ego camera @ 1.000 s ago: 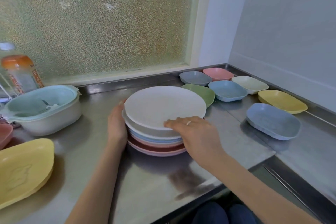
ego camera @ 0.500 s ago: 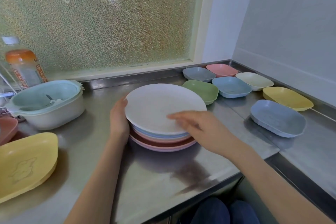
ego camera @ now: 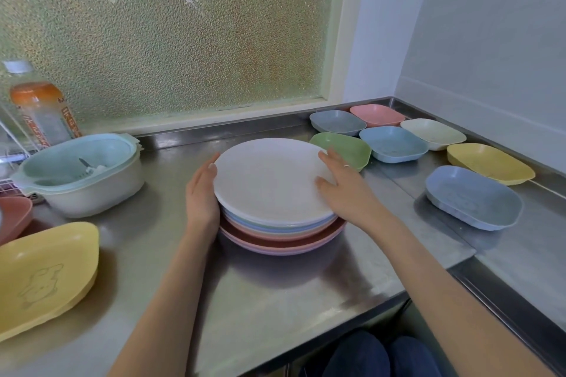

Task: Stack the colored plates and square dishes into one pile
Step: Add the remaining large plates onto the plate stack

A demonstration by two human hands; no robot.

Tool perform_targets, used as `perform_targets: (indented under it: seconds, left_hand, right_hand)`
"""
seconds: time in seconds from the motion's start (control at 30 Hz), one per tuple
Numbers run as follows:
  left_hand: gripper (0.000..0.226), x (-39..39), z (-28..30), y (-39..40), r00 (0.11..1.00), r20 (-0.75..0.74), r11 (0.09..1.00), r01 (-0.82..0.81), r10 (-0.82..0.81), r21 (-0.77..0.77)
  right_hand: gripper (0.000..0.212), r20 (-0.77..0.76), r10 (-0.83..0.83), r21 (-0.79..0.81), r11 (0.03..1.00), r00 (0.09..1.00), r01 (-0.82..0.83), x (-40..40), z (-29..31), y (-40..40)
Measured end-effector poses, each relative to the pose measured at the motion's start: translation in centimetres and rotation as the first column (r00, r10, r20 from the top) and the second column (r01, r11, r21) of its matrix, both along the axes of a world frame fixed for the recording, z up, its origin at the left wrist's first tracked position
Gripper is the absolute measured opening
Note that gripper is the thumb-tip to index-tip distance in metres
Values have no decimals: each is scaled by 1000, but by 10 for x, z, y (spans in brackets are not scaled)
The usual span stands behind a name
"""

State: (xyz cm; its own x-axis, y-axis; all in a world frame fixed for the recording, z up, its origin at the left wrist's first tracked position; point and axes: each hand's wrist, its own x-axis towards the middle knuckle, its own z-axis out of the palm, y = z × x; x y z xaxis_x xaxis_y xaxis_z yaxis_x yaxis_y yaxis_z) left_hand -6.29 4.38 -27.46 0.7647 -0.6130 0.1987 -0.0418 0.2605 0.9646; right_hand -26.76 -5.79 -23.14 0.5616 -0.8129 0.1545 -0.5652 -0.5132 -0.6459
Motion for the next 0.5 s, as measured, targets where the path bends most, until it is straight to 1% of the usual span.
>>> perform_targets:
  seconds: [0.1, 0.2, 0.27, 0.37, 0.43, 0.5]
  left_hand:
    - [36, -1, 1, 1, 1000, -10, 1000, -5, 5, -5]
    - [35, -1, 2, 0, 1000, -19, 1000, -7, 6, -3]
    - [35, -2, 4, 2, 1000, -18, 1000, -12, 13, 7]
    - [32, -8, 6, 8, 999, -15, 999, -28, 28, 29]
    - [29, -13, 8, 15, 999, -15, 998, -41, 42, 51]
    - [26, -15, 13, 25, 996, 33, 992, -86, 84, 97]
  right_hand:
    - [52, -25, 11, -24, 1000, 1000, -12, 0, -1, 0]
    - [50, -11, 19, -33, 999, 1000, -19, -1, -1, -1]
    - [47, 31, 23, -39, 999, 999, -22, 0, -2, 1]
    - [41, 153, -10, -59, 998, 988, 20, -1, 0, 9]
    - [36, 244, -43, -138, 987, 969, 79, -3, 4, 19]
    - [33, 256, -51, -261, 958, 965, 120, -2, 8, 32]
